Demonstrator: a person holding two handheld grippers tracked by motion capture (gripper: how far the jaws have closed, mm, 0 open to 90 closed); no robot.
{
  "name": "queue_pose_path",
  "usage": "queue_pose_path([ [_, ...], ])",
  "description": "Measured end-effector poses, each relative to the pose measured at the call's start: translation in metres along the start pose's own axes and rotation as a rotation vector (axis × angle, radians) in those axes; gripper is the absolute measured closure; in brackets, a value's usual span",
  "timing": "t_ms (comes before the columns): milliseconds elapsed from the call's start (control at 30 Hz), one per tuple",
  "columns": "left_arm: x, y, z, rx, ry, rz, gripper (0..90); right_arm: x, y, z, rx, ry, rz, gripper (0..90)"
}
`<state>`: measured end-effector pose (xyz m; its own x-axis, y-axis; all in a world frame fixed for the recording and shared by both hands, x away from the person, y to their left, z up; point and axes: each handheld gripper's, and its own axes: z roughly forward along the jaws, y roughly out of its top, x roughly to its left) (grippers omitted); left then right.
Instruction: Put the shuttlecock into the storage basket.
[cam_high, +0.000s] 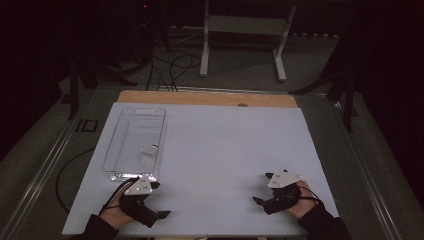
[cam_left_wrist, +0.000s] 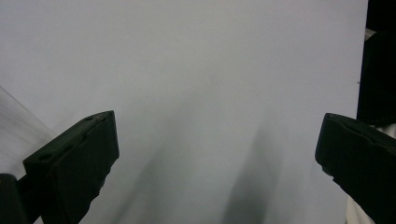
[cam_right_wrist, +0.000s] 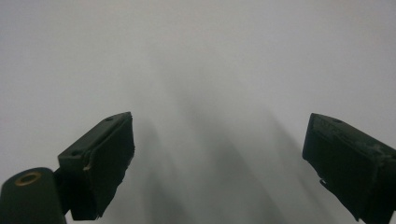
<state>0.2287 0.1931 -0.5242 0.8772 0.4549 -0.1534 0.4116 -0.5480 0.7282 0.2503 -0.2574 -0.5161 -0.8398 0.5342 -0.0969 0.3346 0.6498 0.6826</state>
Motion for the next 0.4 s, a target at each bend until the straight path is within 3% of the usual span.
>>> queue_pose_path([
  [400,-0.0009,-0.0025,0.0028,-0.007,-0.008,0.005,0.1,0.0018,-0.0012,0.0019,0.005,0.003,-0.001,9.0],
])
